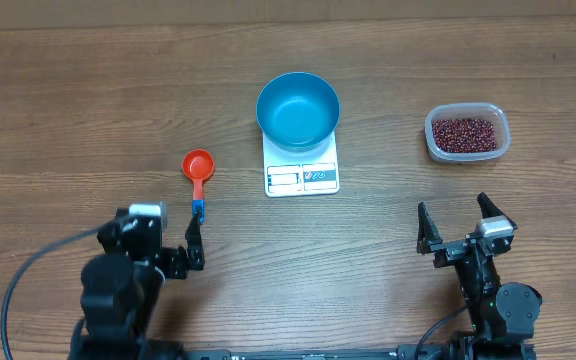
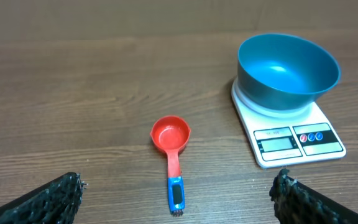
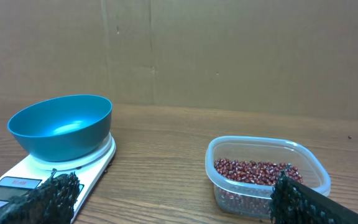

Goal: Scoop item into bowl and weigh 150g on scale
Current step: 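Raise the left arm and move the left gripper above the red scoop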

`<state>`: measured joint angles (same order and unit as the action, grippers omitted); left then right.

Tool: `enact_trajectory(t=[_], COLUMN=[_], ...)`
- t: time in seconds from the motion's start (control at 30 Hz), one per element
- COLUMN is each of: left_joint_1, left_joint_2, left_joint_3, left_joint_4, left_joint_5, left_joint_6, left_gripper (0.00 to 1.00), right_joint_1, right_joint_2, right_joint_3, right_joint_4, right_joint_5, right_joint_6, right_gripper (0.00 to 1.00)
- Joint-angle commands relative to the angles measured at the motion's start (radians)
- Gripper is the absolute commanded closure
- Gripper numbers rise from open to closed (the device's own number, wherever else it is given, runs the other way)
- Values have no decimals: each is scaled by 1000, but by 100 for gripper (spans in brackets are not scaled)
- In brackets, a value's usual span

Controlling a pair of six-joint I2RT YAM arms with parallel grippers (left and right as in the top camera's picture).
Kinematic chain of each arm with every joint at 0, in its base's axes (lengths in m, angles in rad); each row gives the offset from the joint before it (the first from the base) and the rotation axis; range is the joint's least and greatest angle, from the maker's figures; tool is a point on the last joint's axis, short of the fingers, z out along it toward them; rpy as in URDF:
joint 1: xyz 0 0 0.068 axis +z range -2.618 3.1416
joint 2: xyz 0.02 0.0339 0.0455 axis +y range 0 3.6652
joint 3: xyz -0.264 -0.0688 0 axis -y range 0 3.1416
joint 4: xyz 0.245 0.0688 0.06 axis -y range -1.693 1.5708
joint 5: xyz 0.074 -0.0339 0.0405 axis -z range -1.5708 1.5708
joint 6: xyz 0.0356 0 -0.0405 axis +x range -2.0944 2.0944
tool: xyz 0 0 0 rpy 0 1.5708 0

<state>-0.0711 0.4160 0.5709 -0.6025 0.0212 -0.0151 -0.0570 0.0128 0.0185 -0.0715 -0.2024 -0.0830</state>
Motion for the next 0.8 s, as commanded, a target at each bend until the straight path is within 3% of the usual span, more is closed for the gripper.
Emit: enact_trajectory(t=[0.0,0.33,0.77], left_joint_1=[5,5,5], left_joint_2=[99,399,612], left_joint_3=[93,325,480], left_joint_4=[-24,-190,-326], left_joint_5=[-2,2,39], left_joint_6=[19,19,19], left_gripper=[1,0,0], right_joint_1=[5,5,5], right_joint_2=[-10,-10,-10], right_joint_3=[-11,-11,-11], right_joint_4=[5,5,6], right_joint_5=[7,7,7], right_joint_6=[4,4,4], right_gripper=[0,0,0])
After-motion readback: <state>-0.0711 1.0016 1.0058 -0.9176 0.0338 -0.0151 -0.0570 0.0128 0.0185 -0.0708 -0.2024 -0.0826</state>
